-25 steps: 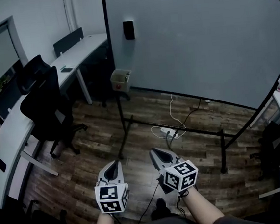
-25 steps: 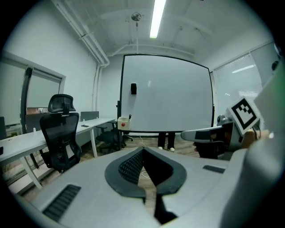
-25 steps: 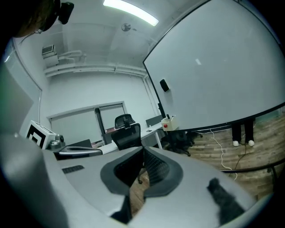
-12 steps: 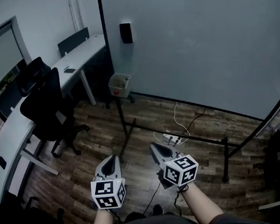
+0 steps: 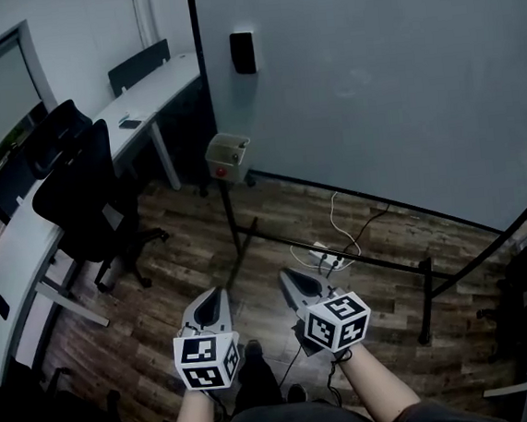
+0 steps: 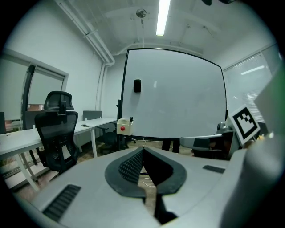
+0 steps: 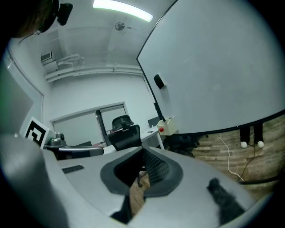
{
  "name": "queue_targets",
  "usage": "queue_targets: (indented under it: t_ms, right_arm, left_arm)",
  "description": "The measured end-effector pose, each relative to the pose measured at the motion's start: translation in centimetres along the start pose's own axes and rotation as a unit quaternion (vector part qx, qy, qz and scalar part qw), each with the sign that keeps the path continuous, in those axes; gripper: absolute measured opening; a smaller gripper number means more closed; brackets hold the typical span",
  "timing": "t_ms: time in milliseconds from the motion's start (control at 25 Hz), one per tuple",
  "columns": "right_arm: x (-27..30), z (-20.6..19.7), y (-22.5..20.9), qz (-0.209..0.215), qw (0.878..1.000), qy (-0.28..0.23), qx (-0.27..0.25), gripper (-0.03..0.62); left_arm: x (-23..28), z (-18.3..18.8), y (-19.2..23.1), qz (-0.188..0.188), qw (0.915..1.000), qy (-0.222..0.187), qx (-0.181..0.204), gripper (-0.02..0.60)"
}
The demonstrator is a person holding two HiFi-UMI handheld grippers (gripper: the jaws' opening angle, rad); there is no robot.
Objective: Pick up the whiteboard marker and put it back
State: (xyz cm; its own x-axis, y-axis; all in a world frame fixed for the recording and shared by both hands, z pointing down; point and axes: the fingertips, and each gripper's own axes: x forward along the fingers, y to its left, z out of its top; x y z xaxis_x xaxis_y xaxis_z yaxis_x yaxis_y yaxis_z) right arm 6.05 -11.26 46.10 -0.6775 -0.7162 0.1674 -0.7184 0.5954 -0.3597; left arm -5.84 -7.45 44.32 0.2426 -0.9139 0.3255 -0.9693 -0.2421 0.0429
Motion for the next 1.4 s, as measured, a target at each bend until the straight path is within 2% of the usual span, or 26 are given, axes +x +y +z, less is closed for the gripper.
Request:
queue_targets:
  t_ms: [360, 840, 1400]
  right_arm:
    - [5.1, 2.8, -3.3, -0.021, 0.999, -0.003, -0.025, 0.025]
    - [13.9, 7.5, -7.1, -0.053, 0.997, -0.026, -0.047, 0.025]
    - [21.9, 10.2, -8.7, -0.075, 0.995, -0.030, -0.059, 0.026]
  left_arm:
    - [6.5, 2.6, 2.5, -0.024, 0.9997, -0.011, 0.000, 0.014]
    - [15.2, 6.5, 8.3, -0.042, 0.9989, -0.021, 0.000, 0.014]
    - [22.2, 9.3, 12.7, -0.085, 0.9962, -0.020, 0.004, 0.014]
